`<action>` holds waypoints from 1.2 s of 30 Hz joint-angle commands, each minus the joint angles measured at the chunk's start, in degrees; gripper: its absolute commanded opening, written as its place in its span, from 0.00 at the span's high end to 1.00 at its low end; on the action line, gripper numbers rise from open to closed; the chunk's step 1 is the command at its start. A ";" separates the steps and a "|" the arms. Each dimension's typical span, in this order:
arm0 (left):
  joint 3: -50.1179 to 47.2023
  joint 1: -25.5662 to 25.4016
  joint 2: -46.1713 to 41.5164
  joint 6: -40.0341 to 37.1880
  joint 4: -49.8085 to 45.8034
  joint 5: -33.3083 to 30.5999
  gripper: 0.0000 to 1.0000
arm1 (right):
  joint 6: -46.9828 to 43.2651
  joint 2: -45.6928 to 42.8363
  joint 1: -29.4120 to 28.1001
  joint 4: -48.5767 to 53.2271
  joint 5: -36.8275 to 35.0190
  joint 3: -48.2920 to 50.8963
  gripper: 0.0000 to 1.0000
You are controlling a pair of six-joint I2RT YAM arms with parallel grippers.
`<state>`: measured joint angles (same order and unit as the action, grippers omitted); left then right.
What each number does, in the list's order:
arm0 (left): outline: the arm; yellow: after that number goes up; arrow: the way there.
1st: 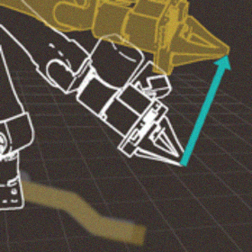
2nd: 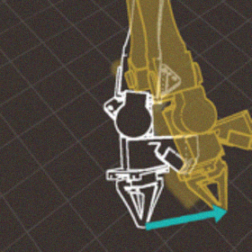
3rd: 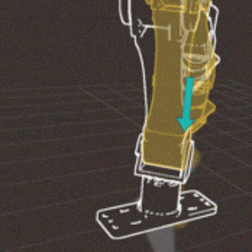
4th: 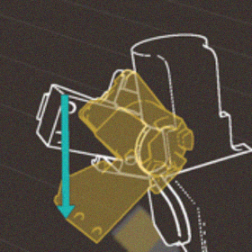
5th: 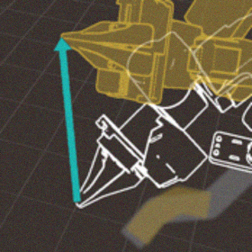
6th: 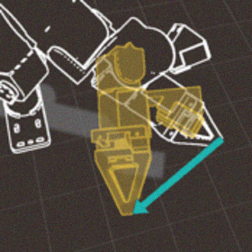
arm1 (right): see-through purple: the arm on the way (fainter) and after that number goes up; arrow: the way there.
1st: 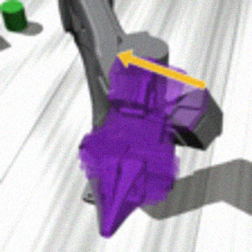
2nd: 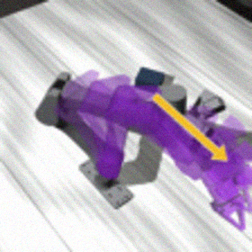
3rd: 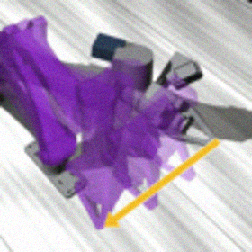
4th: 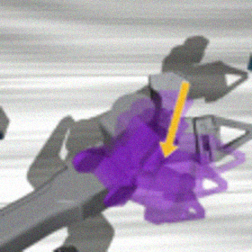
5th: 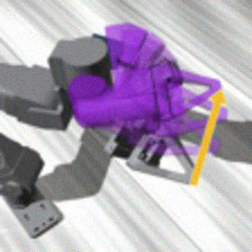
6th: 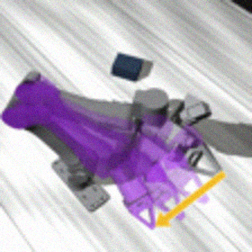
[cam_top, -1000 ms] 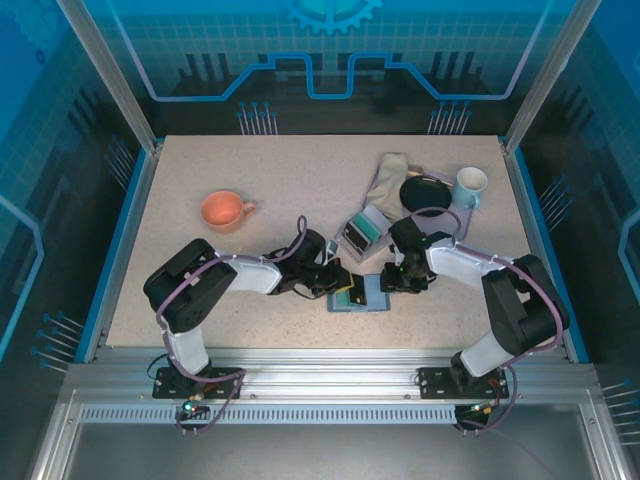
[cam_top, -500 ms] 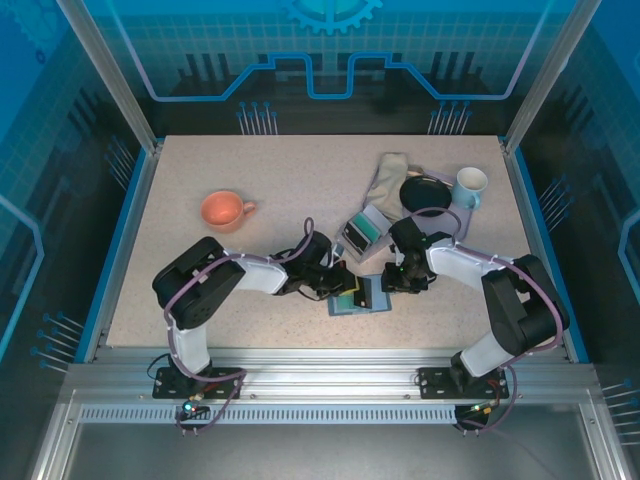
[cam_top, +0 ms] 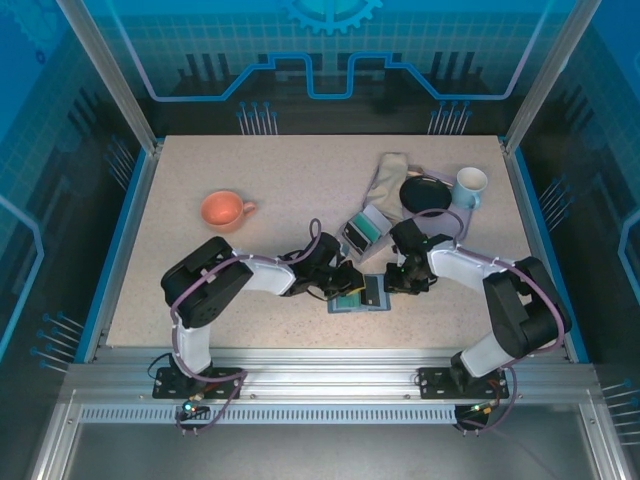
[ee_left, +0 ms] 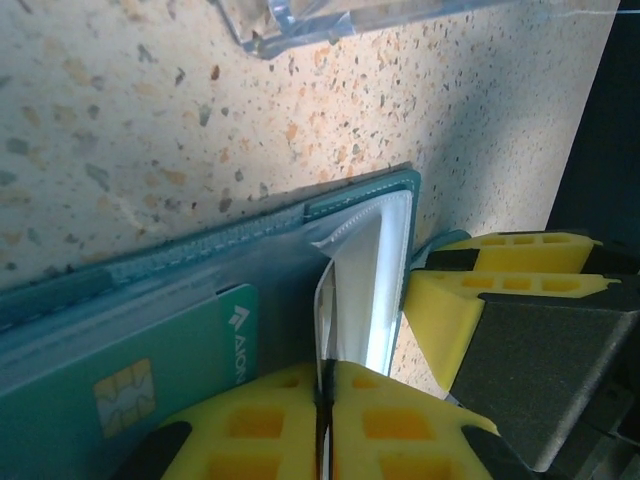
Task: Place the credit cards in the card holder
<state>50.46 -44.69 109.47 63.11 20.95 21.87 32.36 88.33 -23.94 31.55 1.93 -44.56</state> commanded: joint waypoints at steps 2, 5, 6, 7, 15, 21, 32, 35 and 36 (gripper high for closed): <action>1.13 -1.32 -0.55 -0.91 -5.94 -4.17 0.83 | 1.74 2.82 -1.36 -2.99 7.38 3.33 0.67; 1.70 -1.30 -2.00 -2.44 -9.67 -4.70 0.78 | 1.65 2.72 -1.35 -2.82 7.05 3.25 0.66; 1.75 -1.43 -2.36 -2.80 -10.42 -4.80 0.77 | 1.63 2.72 -1.37 -2.81 7.03 3.25 0.66; 1.70 -1.39 -2.67 -3.04 -10.96 -4.89 0.76 | 1.61 2.74 -1.31 -2.89 6.94 3.26 0.65; 2.39 -1.71 -1.07 -1.34 -9.43 -4.39 0.80 | 1.98 3.25 -1.52 -3.94 8.86 3.55 0.70; 5.70 -3.37 1.57 -0.05 -8.52 -4.11 0.75 | 3.27 3.32 -1.98 -5.07 10.32 4.37 0.76; 10.34 -4.10 1.41 -5.95 -16.50 -2.97 0.55 | 4.71 1.71 -2.29 -5.89 10.79 4.79 0.76; 13.44 -4.44 1.89 -9.22 -21.51 -2.54 0.53 | 4.82 1.26 -2.16 -5.80 11.07 4.45 0.76; 13.98 -4.49 1.90 -9.77 -23.10 -2.79 0.52 | 4.82 0.97 -2.12 -5.71 11.04 4.36 0.75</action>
<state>61.67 -48.05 110.30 57.84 3.51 17.56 36.03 86.67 -23.94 29.50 1.76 -42.78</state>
